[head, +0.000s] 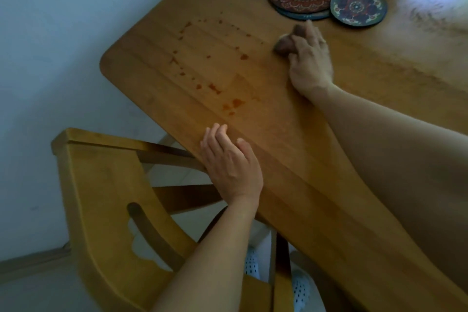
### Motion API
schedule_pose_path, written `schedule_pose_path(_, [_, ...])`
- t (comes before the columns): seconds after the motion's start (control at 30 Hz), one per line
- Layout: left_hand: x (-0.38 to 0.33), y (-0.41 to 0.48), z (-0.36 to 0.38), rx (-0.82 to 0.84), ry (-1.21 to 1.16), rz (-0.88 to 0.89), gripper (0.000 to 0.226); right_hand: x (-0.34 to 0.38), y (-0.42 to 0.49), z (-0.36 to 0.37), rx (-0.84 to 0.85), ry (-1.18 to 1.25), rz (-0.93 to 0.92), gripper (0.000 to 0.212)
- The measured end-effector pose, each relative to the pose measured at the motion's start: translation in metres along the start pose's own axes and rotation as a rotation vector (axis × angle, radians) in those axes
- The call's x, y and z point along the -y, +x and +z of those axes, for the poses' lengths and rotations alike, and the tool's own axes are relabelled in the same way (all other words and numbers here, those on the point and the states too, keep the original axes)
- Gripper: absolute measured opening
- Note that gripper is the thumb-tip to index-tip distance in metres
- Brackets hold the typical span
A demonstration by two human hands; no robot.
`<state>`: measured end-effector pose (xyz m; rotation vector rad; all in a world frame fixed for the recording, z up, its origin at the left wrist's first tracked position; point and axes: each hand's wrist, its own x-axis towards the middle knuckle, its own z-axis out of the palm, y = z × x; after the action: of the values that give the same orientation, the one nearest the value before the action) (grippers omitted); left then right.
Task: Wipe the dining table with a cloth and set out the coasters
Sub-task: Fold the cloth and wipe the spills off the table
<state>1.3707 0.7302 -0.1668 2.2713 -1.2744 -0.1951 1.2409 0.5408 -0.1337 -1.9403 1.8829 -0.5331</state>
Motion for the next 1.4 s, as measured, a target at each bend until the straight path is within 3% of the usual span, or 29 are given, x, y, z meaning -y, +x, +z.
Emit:
schedule_pose_path(0.3, [-0.002,0.001,-0.005,-0.048,-0.183,-0.029,0.050,0.055,-0.075,0.039,0.262,0.045,-0.495,0.044])
schedule_pose_path(0.47, [0.003,0.002,-0.005,-0.132,-0.344,-0.034,0.041,0.027,-0.116,0.017,0.381,0.119,-0.585,0.042])
schedule_pose_path(0.57, [0.003,0.003,-0.006,-0.131,-0.336,-0.039,0.036,0.000,-0.137,-0.007,0.367,0.194,-0.510,0.036])
schedule_pose_path(0.67, [0.000,0.002,-0.007,-0.101,-0.278,-0.057,0.038,-0.007,-0.147,-0.026,0.358,0.464,-0.274,0.033])
schedule_pose_path(0.77, [0.000,0.001,-0.007,-0.078,-0.235,-0.048,0.040,0.003,-0.144,-0.045,0.212,0.582,-0.058,0.024])
schedule_pose_path(0.9, [0.000,0.001,-0.005,-0.074,-0.201,-0.050,0.037,0.018,-0.134,-0.072,0.095,1.077,0.099,0.024])
schedule_pose_path(0.97, [0.001,0.001,-0.004,-0.075,-0.193,-0.047,0.037,0.012,-0.123,-0.077,0.045,1.140,0.203,0.022])
schedule_pose_path(1.03, [0.000,0.001,-0.005,-0.068,-0.185,-0.043,0.040,-0.008,-0.111,-0.074,0.012,0.923,0.331,0.023])
schedule_pose_path(1.1, [0.000,0.001,-0.006,-0.057,-0.173,-0.046,0.043,-0.029,-0.109,-0.066,-0.027,0.571,0.392,0.042])
schedule_pose_path(1.3, [0.001,0.002,-0.005,-0.039,-0.146,-0.059,0.047,-0.022,-0.113,-0.013,0.023,-0.144,0.053,0.060])
schedule_pose_path(1.4, [0.000,0.002,-0.005,-0.035,-0.158,-0.071,0.048,0.004,-0.096,0.007,0.002,-0.191,0.050,0.059])
